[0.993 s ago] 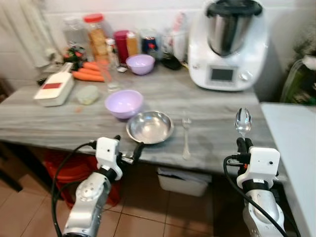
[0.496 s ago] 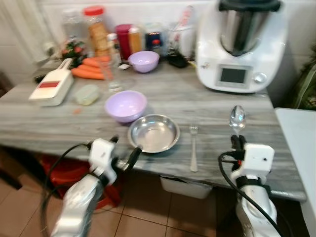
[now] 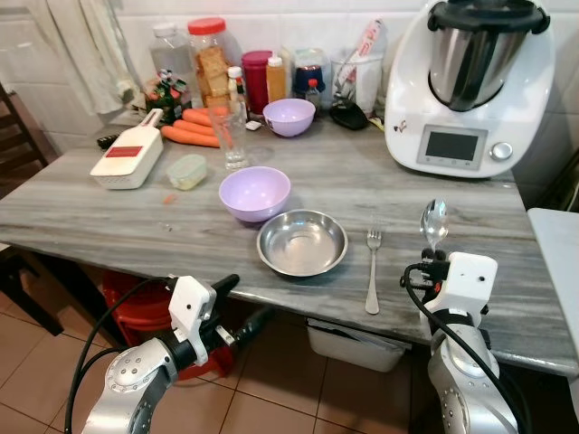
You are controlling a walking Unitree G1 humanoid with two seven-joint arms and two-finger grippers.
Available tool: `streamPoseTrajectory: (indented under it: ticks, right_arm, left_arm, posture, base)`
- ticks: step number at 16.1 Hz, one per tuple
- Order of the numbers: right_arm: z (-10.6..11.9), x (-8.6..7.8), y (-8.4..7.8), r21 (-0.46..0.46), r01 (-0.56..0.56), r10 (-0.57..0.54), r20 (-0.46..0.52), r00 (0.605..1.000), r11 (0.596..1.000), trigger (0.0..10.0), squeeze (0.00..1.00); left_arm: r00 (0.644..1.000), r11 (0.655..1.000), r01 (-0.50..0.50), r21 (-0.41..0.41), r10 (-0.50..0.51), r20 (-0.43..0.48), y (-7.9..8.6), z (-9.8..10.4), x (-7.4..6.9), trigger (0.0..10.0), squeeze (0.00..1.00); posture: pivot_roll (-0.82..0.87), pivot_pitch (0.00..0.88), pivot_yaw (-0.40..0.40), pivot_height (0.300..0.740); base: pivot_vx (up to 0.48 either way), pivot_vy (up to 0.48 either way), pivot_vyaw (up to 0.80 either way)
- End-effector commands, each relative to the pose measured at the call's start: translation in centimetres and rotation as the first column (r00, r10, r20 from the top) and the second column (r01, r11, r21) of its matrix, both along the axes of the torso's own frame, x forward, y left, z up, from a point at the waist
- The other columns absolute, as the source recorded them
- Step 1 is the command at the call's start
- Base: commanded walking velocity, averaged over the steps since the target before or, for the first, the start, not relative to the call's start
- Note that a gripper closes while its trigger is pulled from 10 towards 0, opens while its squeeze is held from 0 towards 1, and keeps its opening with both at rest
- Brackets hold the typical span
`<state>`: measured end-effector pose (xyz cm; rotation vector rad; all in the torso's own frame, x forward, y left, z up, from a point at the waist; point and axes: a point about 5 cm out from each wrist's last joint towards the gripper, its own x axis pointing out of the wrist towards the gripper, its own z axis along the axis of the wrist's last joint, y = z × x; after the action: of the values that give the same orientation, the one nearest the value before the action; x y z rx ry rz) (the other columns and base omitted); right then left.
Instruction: Setting the table
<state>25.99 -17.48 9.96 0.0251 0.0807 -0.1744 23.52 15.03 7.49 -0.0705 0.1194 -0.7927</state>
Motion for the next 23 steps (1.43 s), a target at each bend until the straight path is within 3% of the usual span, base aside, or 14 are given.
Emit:
streamPoseTrajectory:
  ticks: [1, 7, 8, 14, 15, 19, 20, 22, 23]
  right_arm:
    - [-0.1, 0.4, 0.2, 0.011, 0.0, 0.0, -0.021, 1.0, 1.0, 10.0, 0.0]
    - [-0.8, 1.7, 0.5, 0.084, -0.005, 0.013, -0.087, 0.996, 0.996, 10.0, 0.0]
    - [-1.0, 2.1, 0.9, 0.127, -0.01, 0.024, -0.104, 0.994, 0.992, 10.0, 0.0]
    - [-1.6, 3.1, 1.6, 0.189, -0.012, 0.042, -0.157, 0.987, 0.982, 10.0, 0.0]
    - [-2.0, 3.3, 1.7, 0.239, 0.009, 0.034, -0.177, 0.984, 0.971, 10.0, 0.0]
    - [-2.3, 3.5, 1.8, 0.229, 0.004, 0.042, -0.195, 0.98, 0.973, 10.0, 0.0]
    - [-2.4, 3.6, 1.9, 0.231, 0.0, 0.047, -0.2, 0.979, 0.973, 10.0, 0.0]
    - [-2.4, 3.9, 2.2, 0.232, -0.013, 0.062, -0.202, 0.978, 0.973, 10.0, 0.0]
    - [-2.3, 4.0, 2.2, 0.231, -0.015, 0.063, -0.201, 0.978, 0.973, 10.0, 0.0]
  left_arm:
    - [1.0, 1.0, 0.022, 0.006, -0.022, 0.011, 0.1, 0.4, -0.2, 10.0, 0.0]
    - [0.998, 0.999, 0.0, -0.041, 0.003, 0.056, -0.5, 2.0, -3.7, 10.0, 0.0]
    - [0.998, 0.999, 0.009, -0.049, -0.006, 0.067, -1.2, 2.9, -3.9, 10.0, 0.0]
    - [0.992, 0.997, 0.065, -0.036, -0.06, 0.112, -2.7, 5.6, -4.3, 10.0, 0.0]
    - [0.992, 0.998, 0.058, -0.03, -0.054, 0.111, -3.0, 5.9, -4.6, 10.0, 0.0]
    - [0.994, 0.998, 0.055, -0.045, -0.05, 0.098, -4.4, 6.6, -5.0, 10.0, 0.0]
    - [0.994, 0.997, 0.06, -0.048, -0.055, 0.099, -5.5, 6.9, -5.3, 10.0, 0.0]
    - [0.991, 0.992, 0.104, -0.072, -0.098, 0.089, -9.8, 7.9, -7.3, 10.0, 0.0]
    - [0.99, 0.989, 0.122, -0.084, -0.115, 0.08, -11.1, 8.1, -8.0, 10.0, 0.0]
  posture:
    - [-0.08, 0.0, 0.068, 0.74]
    - [-0.08, 0.0, 0.066, 0.74]
    - [-0.08, 0.0, 0.069, 0.74]
    - [-0.07, 0.0, 0.068, 0.74]
    - [-0.07, 0.0, 0.068, 0.74]
    - [-0.07, 0.0, 0.07, 0.74]
    - [-0.07, 0.0, 0.07, 0.74]
    - [-0.07, 0.0, 0.07, 0.74]
    - [-0.07, 0.0, 0.07, 0.74]
  base:
    - [0.0, 0.0, 0.0]
    - [0.0, 0.0, 0.0]
    - [0.0, 0.0, 0.0]
    - [0.0, 0.0, 0.0]
    - [0.0, 0.0, 0.0]
    - [0.0, 0.0, 0.0]
    - [0.0, 0.0, 0.0]
    - [0.0, 0.0, 0.0]
    - [0.0, 0.0, 0.0]
